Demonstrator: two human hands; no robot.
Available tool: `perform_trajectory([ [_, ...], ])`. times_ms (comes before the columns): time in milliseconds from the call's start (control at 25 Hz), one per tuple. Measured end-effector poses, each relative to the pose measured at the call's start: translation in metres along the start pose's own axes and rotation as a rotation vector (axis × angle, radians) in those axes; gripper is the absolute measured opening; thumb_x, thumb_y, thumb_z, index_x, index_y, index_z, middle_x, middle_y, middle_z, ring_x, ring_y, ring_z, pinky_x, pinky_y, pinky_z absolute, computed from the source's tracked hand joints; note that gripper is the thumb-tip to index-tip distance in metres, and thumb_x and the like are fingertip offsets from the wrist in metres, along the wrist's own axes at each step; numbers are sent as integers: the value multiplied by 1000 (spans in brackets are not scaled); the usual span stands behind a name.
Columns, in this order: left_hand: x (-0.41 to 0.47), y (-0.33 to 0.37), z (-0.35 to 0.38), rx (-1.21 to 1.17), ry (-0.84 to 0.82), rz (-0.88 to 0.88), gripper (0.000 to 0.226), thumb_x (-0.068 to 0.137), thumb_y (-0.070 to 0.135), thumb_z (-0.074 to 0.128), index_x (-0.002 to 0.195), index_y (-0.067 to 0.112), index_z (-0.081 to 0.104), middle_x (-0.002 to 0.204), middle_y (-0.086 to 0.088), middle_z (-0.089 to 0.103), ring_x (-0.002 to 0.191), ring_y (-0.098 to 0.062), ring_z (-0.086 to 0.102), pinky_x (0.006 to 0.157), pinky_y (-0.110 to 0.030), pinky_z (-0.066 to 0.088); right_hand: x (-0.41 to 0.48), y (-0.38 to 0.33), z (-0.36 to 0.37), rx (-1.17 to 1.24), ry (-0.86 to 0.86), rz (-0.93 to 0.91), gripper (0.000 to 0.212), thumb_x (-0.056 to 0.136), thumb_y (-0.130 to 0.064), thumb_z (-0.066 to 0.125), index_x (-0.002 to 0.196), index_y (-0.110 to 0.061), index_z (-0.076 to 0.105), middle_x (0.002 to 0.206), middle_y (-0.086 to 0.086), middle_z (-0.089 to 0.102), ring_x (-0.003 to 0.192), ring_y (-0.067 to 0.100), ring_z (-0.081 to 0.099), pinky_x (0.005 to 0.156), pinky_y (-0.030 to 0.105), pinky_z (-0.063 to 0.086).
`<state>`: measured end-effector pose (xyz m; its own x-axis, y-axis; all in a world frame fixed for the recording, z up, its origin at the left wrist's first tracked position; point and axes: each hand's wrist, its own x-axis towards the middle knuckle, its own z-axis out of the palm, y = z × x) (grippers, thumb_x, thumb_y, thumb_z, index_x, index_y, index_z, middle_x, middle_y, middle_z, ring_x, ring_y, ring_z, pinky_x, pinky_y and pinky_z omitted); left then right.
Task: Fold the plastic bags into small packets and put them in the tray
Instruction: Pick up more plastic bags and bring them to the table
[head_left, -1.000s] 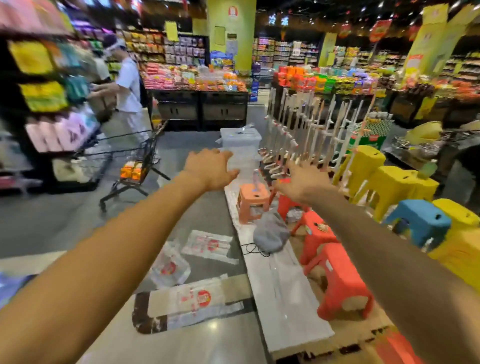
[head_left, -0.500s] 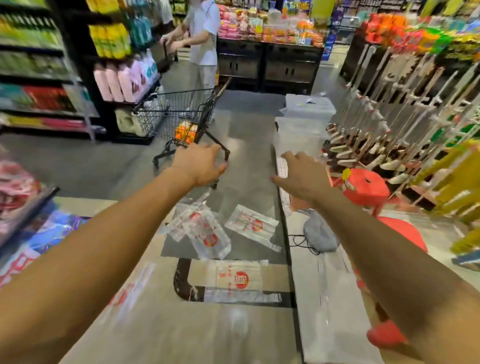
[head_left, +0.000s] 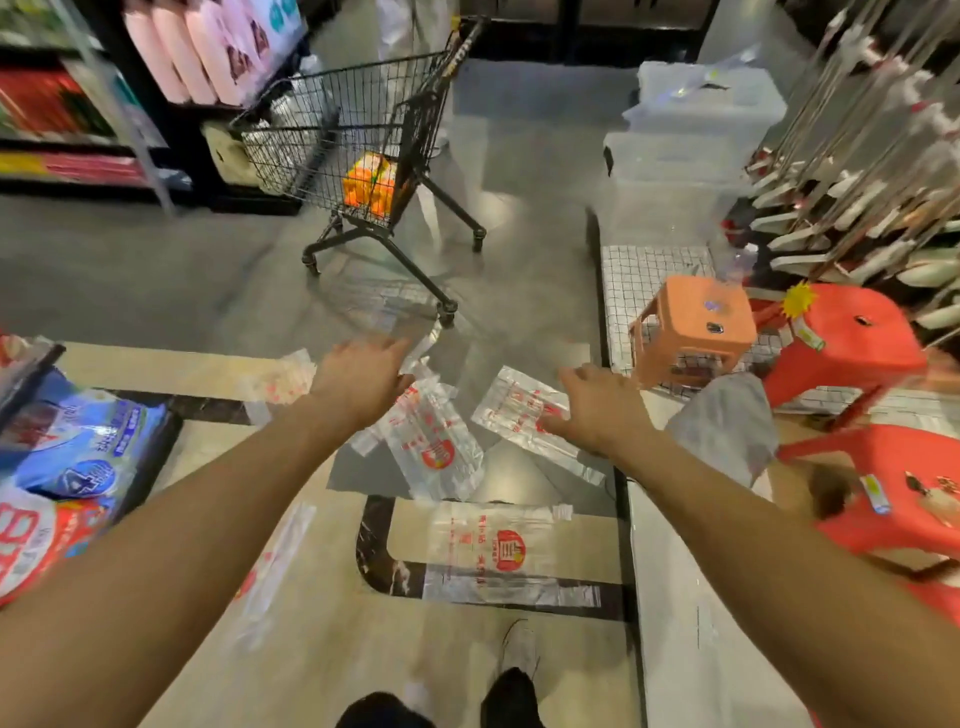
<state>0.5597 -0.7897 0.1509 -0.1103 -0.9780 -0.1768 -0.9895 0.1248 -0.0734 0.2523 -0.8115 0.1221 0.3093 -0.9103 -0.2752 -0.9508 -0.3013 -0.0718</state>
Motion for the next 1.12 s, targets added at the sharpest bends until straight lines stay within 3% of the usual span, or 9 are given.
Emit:
perform_trajectory([
  [280, 185, -32, 199, 181, -78, 198, 49, 102, 44, 58, 147, 32, 44, 142, -1, 60, 123, -28, 60, 102, -43, 49, 144, 44, 190, 1, -81, 45, 78, 86, -68, 64, 149, -29, 41, 139, 5, 57, 127, 31, 55, 109, 48, 41],
  [480, 324, -21, 386, 292, -123, 391, 49, 101, 43, 61, 145, 31, 46, 143, 1, 58, 130, -26, 56, 104, -42, 45, 227, 70, 381, 44, -148, 123, 74, 85, -68, 65, 145, -29, 46, 141, 2, 55, 130, 28, 52, 113, 47, 38],
  [760, 448, -7, 667, 464, -127, 590, 42, 100, 27, 64, 140, 29, 52, 137, 0, 60, 126, -25, 57, 101, -40, 44, 309, 72, 659, 127, -169, 132, 59, 93, -53, 60, 143, -25, 49, 140, 2, 54, 130, 29, 51, 112, 40, 33],
  [920, 494, -2, 772, 518, -162, 674, 42, 96, 18, 65, 135, 29, 56, 134, 2, 61, 124, -24, 58, 101, -38, 46, 340, 69, 770, 128, -219, 44, 61, 80, -57, 73, 129, -25, 56, 129, 1, 57, 121, 27, 56, 107, 39, 39],
  [1040, 517, 6, 818, 445, -185, 728, 41, 100, 30, 63, 140, 35, 53, 136, 4, 60, 121, -23, 61, 98, -41, 52, 349, 57, 826, 62, -263, -28, 67, 75, -57, 79, 127, -21, 57, 128, 5, 56, 116, 29, 56, 100, 43, 49],
  [1120, 526, 10, 835, 370, -197, 728, 40, 99, 34, 63, 137, 30, 51, 132, 1, 57, 112, -24, 62, 89, -40, 56, 349, 53, 847, 1, -242, -40, 61, 76, -49, 81, 124, -18, 58, 122, 7, 57, 104, 28, 57, 86, 42, 55],
])
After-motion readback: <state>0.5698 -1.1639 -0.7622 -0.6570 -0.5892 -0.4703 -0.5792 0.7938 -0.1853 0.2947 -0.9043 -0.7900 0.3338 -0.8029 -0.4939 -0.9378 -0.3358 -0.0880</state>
